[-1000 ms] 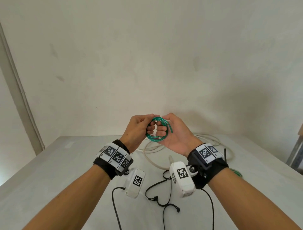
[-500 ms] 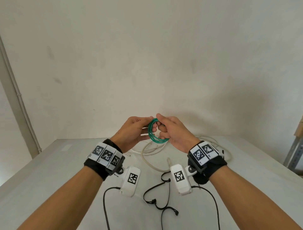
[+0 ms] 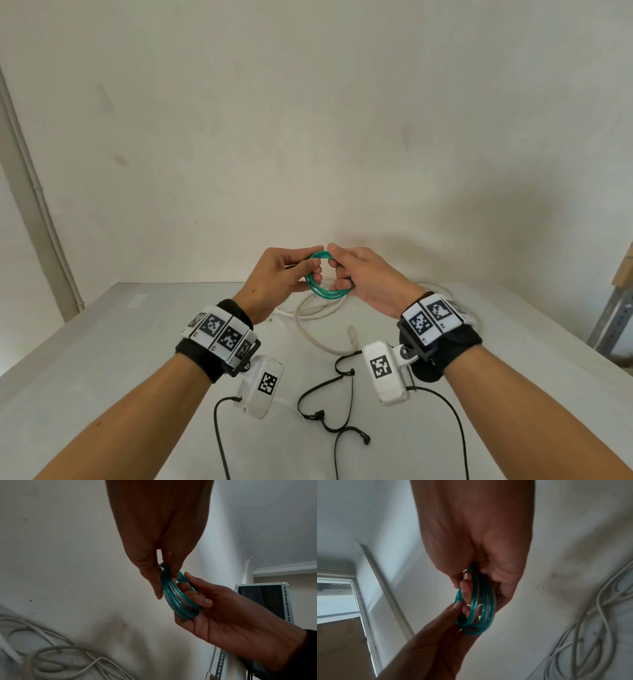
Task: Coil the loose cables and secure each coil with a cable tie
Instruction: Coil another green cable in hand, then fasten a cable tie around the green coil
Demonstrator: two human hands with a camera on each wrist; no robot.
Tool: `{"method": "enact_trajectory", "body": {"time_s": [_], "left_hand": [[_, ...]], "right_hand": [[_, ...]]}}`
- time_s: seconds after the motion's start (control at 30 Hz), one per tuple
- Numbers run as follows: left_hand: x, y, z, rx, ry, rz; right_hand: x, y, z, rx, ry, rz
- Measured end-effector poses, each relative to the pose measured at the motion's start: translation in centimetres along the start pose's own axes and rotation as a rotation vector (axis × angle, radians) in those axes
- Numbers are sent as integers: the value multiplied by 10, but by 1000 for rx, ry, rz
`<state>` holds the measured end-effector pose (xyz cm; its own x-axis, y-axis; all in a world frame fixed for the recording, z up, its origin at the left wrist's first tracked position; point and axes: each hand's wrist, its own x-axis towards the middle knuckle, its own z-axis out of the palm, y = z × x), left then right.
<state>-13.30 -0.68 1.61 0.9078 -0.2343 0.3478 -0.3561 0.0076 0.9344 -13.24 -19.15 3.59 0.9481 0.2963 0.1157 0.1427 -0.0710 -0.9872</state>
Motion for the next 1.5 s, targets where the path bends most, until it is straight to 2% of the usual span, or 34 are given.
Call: {"method": "enact_trajectory", "body": {"time_s": [0.17, 0.33, 0.43, 0.5, 0.6, 0.67, 0.73, 0.83, 0.97, 1.07, 1.13, 1.23, 1.37, 1.5], "left_hand": [[-3, -9, 5, 45, 37, -23], [-1, -15, 0, 18, -165, -215], [0, -24, 4, 55, -182, -386], [0, -38, 6, 291, -234, -505], [-8, -64, 9, 783, -464, -644], [-16, -78, 14, 1010, -566, -670], [-22, -89, 19, 1134, -608, -645], [-20, -96, 17, 1056, -586, -657], [-7, -85, 2, 897, -417, -606], [0, -69, -10, 651, -278, -575], [2, -58, -13, 492, -132, -482], [1, -47, -12, 410, 71, -293], [-1, -37, -6, 224, 141, -219], [2, -23, -4, 10, 102, -231]], "right_hand": [[2, 6, 1, -10, 8, 8], [-1, 16, -10, -107, -13, 64], [-2, 23, -18, -181, 6, 90], [-2, 28, -22, -198, 29, 101], [-3, 34, -26, -199, 50, 120], [-2, 38, -28, -208, 60, 123], [-2, 42, -28, -203, 62, 123], [-2, 45, -27, -175, 66, 133], [-3, 45, -26, -88, 49, 136], [-4, 45, -25, 72, 36, 160], [-4, 44, -22, 217, 4, 194], [-5, 43, -13, 356, -63, 252], [-5, 41, -4, 361, -126, 290], [-6, 41, 1, 277, -138, 322]]}}
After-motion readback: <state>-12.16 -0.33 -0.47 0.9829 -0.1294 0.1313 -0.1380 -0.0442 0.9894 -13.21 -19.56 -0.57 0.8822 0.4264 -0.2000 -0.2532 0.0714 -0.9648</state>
